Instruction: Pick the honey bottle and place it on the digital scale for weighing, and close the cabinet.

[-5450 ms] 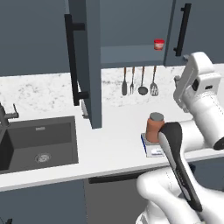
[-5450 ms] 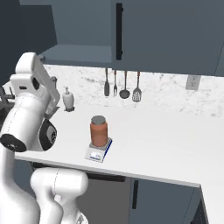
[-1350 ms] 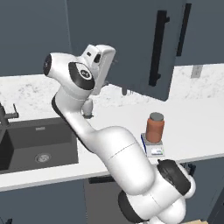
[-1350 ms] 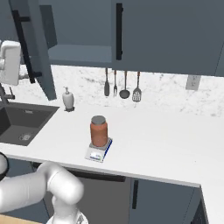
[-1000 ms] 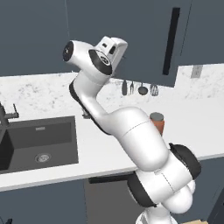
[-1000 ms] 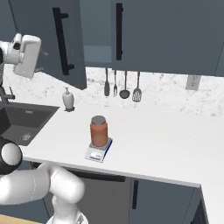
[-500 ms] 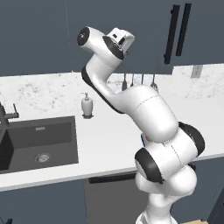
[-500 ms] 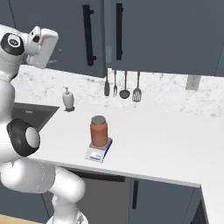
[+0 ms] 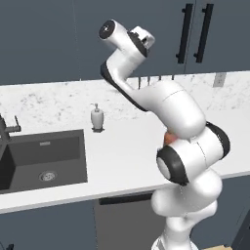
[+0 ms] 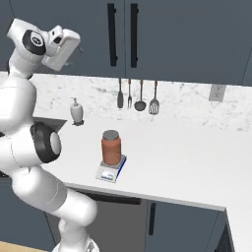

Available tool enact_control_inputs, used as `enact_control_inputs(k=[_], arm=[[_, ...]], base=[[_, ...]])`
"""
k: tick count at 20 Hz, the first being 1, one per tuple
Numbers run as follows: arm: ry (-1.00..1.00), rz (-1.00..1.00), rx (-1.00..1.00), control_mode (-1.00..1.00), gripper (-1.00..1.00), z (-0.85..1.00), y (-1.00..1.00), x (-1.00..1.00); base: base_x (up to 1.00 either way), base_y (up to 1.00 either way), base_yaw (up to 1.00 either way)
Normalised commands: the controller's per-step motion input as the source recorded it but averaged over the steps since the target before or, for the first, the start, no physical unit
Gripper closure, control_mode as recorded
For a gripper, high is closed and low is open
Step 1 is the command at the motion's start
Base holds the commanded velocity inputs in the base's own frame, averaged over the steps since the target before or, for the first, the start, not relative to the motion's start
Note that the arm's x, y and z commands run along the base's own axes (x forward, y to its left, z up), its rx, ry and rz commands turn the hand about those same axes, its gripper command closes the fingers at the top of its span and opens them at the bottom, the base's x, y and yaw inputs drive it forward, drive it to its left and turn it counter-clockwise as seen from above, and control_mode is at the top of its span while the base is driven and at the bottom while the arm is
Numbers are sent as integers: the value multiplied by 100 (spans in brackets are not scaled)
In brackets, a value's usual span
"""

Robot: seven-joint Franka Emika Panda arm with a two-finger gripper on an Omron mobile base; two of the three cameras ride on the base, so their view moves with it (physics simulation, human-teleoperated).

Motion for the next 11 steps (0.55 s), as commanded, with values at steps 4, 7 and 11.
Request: enact_control_inputs(k=[4, 7, 11], arm=[[-15, 18, 18, -100, -100, -11, -75, 98], [-12, 19, 18, -100, -100, -7, -94, 72], [-62, 16, 21, -100, -100, -41, -100, -11]], base=[[0, 0, 0], [0, 0, 0], [0, 0, 0]])
